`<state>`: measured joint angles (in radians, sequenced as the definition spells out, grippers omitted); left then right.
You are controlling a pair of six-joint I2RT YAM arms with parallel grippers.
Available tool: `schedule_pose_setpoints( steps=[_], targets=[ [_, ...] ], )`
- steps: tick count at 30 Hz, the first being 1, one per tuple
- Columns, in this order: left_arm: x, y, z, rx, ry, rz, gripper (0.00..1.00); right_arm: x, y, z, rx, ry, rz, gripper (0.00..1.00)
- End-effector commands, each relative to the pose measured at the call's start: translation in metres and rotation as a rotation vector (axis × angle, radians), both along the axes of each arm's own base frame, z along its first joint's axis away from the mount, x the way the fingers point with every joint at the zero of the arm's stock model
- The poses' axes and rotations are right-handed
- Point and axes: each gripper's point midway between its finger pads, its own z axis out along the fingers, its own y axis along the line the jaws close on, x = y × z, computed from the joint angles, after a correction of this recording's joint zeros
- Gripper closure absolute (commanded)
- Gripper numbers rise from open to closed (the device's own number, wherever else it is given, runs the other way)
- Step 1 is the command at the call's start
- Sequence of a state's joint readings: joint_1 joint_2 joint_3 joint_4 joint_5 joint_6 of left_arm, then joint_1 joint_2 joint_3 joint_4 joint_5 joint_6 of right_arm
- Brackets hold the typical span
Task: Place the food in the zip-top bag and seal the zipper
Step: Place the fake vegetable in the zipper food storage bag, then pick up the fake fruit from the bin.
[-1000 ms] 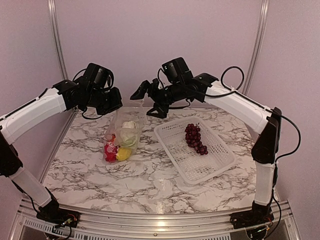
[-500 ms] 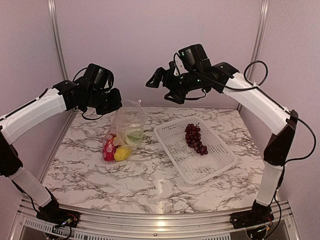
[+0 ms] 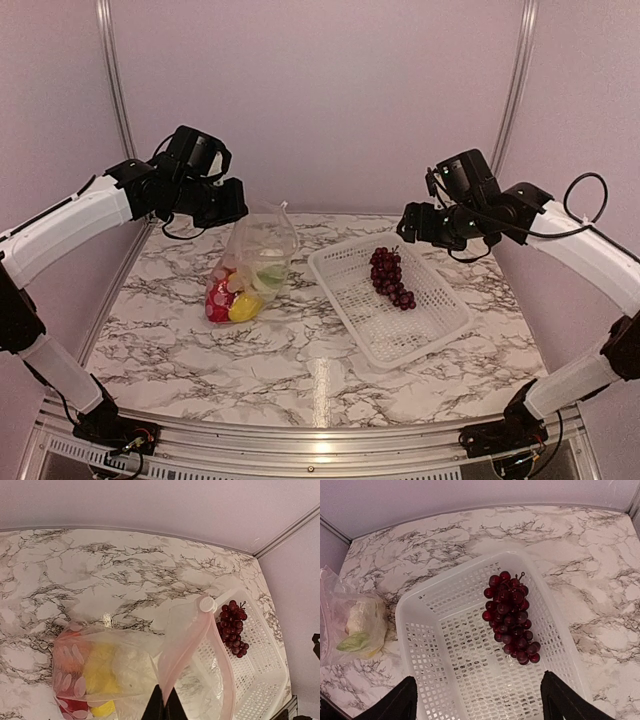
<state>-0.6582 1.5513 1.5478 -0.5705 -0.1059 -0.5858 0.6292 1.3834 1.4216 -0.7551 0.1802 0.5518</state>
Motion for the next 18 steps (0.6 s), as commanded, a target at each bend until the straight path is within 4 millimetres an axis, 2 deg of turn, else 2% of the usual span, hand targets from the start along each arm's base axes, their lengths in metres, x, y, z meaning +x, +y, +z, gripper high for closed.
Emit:
schedule_pose_setpoints(
  steps=[1, 4, 6, 8, 11, 13, 15, 18],
  targets=[
    [-0.004, -0.007, 0.034, -0.054, -0.045, -0.051, 1.0, -0.005, 0.0, 0.009, -0.01, -0.085, 0.071, 0.24],
    [-0.005, -0.013, 0.056, -0.045, -0.121, -0.056, 1.0, -0.002, -0.002, -0.008, -0.073, -0.048, 0.084, 0.32],
    [-0.003, -0.017, 0.062, -0.033, -0.155, -0.058, 1.0, 0.002, -0.001, -0.016, -0.094, -0.03, 0.083, 0.36],
    [0.0, -0.015, 0.052, -0.017, -0.147, -0.04, 1.0, 0.008, -0.001, -0.025, -0.107, -0.012, 0.074, 0.38],
    [0.003, -0.016, 0.01, 0.047, -0.048, -0.035, 1.0, 0.022, -0.001, -0.033, -0.083, -0.001, 0.067, 0.42],
    [0.001, -0.023, -0.004, 0.062, 0.012, -0.065, 1.0, 0.034, -0.001, -0.041, -0.048, 0.021, 0.063, 0.48],
    [-0.002, -0.024, -0.007, 0.057, 0.028, -0.074, 1.0, 0.046, -0.008, -0.05, -0.023, 0.056, 0.042, 0.54],
    [-0.002, -0.019, -0.003, 0.066, 0.005, -0.062, 1.0, 0.06, -0.012, -0.063, -0.012, 0.088, 0.029, 0.57]
  ],
)
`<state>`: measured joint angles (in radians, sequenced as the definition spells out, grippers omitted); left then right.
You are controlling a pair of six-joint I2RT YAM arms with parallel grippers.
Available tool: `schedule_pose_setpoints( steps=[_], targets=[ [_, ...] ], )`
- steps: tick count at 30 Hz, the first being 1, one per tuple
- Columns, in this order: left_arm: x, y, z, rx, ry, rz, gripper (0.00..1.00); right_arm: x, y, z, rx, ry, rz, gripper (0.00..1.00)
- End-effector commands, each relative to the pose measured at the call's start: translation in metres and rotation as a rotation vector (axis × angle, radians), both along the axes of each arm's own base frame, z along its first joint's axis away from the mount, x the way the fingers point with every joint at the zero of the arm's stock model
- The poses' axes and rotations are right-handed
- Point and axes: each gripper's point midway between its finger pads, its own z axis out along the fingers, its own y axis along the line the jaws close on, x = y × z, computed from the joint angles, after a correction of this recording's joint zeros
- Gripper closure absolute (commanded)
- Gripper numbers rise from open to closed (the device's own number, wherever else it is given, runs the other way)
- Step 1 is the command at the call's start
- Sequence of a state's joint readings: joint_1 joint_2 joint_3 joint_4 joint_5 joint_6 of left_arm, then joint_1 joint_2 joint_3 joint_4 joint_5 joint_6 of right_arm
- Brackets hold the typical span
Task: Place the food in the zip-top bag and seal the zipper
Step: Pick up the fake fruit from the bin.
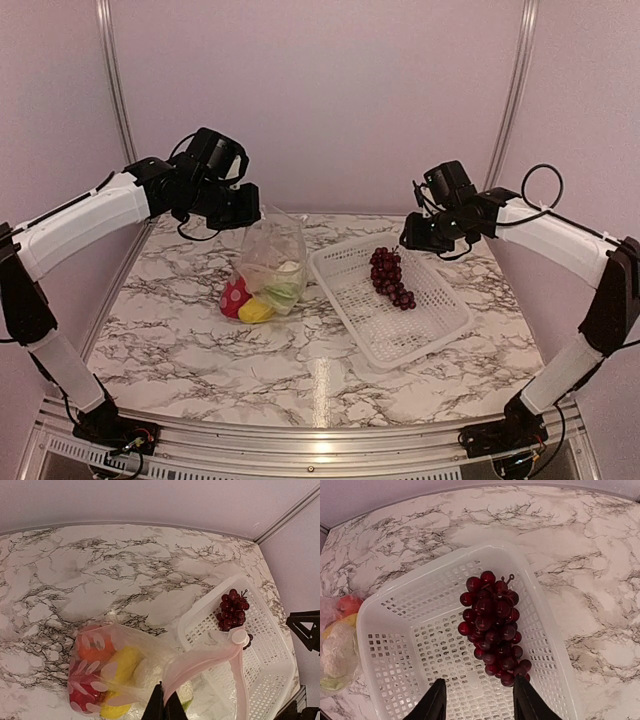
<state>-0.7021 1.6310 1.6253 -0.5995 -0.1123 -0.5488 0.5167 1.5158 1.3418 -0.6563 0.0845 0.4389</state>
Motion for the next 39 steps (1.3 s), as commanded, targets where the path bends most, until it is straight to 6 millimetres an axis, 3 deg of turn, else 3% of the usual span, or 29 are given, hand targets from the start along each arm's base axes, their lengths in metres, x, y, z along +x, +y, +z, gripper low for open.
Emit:
schedule_pose_setpoints(
  steps=[1, 18, 39],
  targets=[
    [-0.003, 0.008, 0.005, 0.024, -0.012, 0.002, 1.0, 0.029, -0.002, 0.003, 0.067, -0.009, -0.015, 0.58],
    [-0.01, 0.018, 0.008, 0.041, -0.029, 0.006, 1.0, 0.079, 0.01, -0.038, 0.084, 0.023, -0.023, 0.64],
    [-0.016, 0.028, 0.012, 0.045, -0.033, 0.034, 1.0, 0.1, -0.001, -0.079, 0.012, 0.062, -0.102, 0.62]
  ],
)
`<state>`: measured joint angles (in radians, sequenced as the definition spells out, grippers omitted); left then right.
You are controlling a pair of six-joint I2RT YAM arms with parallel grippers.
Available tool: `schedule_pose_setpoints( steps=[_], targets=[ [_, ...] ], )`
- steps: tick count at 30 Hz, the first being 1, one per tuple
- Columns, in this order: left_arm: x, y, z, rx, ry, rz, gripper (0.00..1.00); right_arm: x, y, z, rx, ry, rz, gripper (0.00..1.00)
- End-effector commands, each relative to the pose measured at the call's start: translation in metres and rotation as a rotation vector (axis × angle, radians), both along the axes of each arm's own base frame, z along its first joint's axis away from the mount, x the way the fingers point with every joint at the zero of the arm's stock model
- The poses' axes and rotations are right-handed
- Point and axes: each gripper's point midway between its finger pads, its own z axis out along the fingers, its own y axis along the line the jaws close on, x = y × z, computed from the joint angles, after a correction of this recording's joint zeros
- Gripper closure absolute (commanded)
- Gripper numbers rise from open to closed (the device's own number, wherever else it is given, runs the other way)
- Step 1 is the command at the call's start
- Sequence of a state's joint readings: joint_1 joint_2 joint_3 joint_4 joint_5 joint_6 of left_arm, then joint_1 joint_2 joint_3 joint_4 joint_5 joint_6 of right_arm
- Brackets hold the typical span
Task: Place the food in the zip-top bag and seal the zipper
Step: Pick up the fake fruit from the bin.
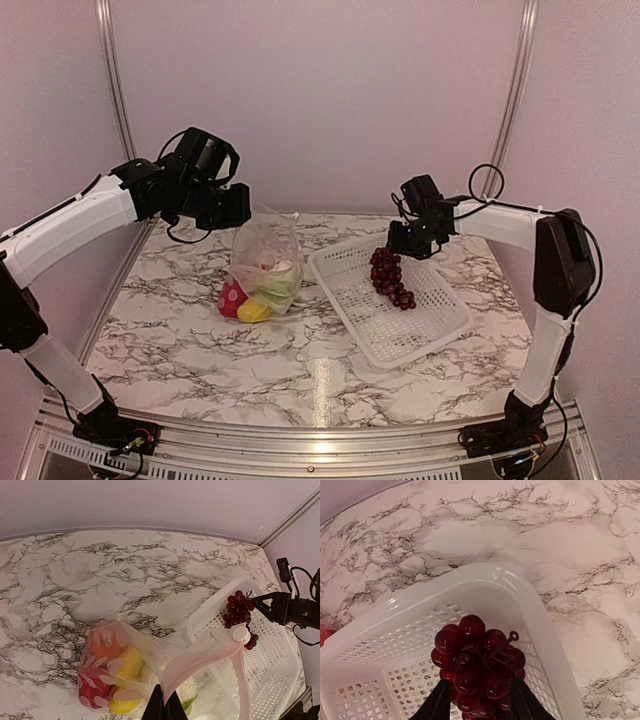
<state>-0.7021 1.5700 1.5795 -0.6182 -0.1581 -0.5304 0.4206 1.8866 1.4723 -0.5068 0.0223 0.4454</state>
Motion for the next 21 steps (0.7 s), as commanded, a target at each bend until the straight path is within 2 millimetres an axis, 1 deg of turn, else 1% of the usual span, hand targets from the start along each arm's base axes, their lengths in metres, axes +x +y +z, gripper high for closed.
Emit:
schedule_pose_setpoints(
  steps=[1, 5, 8, 12, 18, 21],
  targets=[
    [-0.007, 0.011, 0.007, 0.008, -0.007, 0.012, 1.0, 0.018, -0.006, 0.008, 0.004, -0.042, -0.042, 0.62],
    [-0.008, 0.013, 0.008, 0.009, -0.006, 0.017, 1.0, 0.026, -0.005, 0.001, 0.01, -0.046, -0.044, 0.61],
    [-0.009, 0.014, 0.008, 0.011, -0.006, 0.019, 1.0, 0.034, -0.001, -0.001, 0.012, -0.053, -0.035, 0.6],
    [-0.01, 0.015, 0.008, 0.016, -0.002, 0.019, 1.0, 0.043, 0.003, -0.008, 0.015, -0.058, -0.027, 0.6],
    [-0.011, 0.016, 0.007, 0.019, 0.001, 0.019, 1.0, 0.052, 0.01, -0.01, 0.041, -0.092, -0.01, 0.65],
    [-0.011, 0.016, 0.007, 0.021, 0.002, 0.02, 1.0, 0.051, 0.009, -0.012, 0.039, -0.096, -0.006, 0.69]
  ],
)
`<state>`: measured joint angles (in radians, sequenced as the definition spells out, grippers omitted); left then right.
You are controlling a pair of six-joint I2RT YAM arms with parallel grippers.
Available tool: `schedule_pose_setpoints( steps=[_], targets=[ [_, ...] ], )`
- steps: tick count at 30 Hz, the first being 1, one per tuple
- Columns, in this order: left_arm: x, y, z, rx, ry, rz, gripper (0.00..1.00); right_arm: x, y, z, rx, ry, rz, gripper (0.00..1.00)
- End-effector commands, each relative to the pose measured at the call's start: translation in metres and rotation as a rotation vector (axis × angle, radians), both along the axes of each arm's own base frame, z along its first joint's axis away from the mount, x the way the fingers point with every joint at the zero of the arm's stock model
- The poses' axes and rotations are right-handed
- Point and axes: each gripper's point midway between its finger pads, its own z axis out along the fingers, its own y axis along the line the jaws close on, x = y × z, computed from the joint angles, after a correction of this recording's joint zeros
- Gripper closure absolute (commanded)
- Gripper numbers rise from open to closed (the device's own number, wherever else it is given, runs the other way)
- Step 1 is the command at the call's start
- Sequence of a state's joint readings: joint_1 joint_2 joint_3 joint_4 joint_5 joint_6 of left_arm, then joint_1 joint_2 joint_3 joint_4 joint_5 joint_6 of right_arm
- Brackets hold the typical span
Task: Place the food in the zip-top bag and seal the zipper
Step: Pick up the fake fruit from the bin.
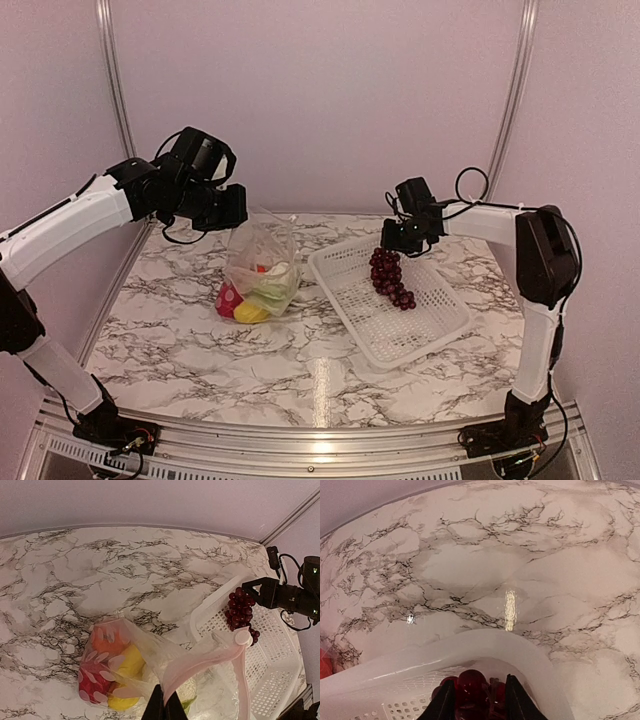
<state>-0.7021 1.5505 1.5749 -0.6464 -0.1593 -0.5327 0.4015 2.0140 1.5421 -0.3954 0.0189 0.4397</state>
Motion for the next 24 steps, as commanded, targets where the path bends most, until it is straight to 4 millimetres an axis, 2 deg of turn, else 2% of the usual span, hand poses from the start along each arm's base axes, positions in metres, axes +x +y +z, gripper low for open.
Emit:
schedule_pose_setpoints(
  steps=[1, 6, 12, 16, 21, 24],
  targets=[
    [-0.005, 0.011, 0.006, 0.014, -0.01, 0.019, 1.0, 0.012, 0.001, 0.005, 0.016, -0.046, 0.006, 0.7],
    [-0.004, 0.011, 0.004, 0.017, -0.007, 0.022, 1.0, 0.011, -0.006, -0.007, 0.003, -0.03, 0.003, 0.71],
    [-0.004, 0.011, 0.006, 0.02, -0.012, 0.018, 1.0, 0.006, -0.003, -0.017, 0.01, 0.007, 0.02, 0.72],
    [-0.004, 0.011, 0.004, 0.026, -0.009, 0.017, 1.0, 0.002, -0.005, -0.02, -0.004, 0.018, 0.027, 0.84],
    [-0.005, 0.011, 0.003, 0.027, -0.005, 0.013, 1.0, -0.002, -0.007, -0.012, -0.006, 0.005, 0.033, 0.93],
    [-0.005, 0.011, 0.002, 0.026, -0.003, 0.012, 1.0, -0.003, -0.007, 0.004, 0.002, -0.022, 0.036, 1.0]
  ],
)
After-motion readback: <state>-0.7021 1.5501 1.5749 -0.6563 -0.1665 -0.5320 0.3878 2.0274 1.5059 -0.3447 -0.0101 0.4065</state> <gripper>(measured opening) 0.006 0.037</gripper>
